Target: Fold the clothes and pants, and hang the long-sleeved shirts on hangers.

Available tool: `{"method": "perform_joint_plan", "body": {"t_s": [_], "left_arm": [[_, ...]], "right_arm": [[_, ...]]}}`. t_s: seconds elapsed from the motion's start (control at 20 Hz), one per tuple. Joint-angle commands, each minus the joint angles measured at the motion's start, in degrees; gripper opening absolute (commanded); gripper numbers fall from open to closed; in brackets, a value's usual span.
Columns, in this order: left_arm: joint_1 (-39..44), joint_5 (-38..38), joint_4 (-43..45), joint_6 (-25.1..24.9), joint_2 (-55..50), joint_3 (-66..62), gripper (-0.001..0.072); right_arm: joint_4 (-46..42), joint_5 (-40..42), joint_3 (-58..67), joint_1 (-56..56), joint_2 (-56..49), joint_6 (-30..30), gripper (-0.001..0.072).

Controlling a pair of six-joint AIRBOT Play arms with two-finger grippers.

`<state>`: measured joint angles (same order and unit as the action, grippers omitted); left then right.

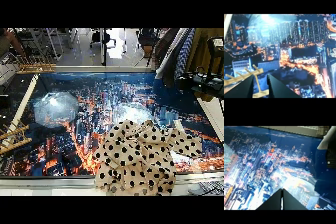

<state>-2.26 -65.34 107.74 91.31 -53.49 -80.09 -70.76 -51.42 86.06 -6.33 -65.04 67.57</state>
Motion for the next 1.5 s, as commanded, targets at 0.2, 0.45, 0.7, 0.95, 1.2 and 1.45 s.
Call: {"method": "perform_joint_plan", "body": {"t_s": [0.2,0.45,0.7,0.95,1.2,1.45], "left_arm": [[0.02,0.0,0.0,-0.02,0.04,0.0,0.0183],[0.02,0.02,0.0,0.0,0.04,0.0,0.0183],[0.0,0.04,-0.09,0.09,0.04,0.0,0.0183],[0.02,2.21,-8.26,1.36,-0.37,0.11,0.0183],[2.56,-2.6,-42.14,-8.94,-0.39,2.62,0.0712],[25.77,3.69,-56.98,-14.84,-4.44,14.16,0.0704]], "right_arm": [[0.0,0.0,0.0,0.07,-0.02,0.02,0.0016],[0.0,0.0,0.0,0.07,-0.02,0.02,0.0016],[0.0,0.0,0.0,0.07,-0.02,0.02,0.0016],[4.76,-1.88,0.02,0.07,0.39,6.62,0.0016],[6.05,-3.91,0.09,0.07,1.01,7.8,0.0018],[3.76,-21.88,-0.09,-0.11,-0.31,7.15,0.0445]]}}
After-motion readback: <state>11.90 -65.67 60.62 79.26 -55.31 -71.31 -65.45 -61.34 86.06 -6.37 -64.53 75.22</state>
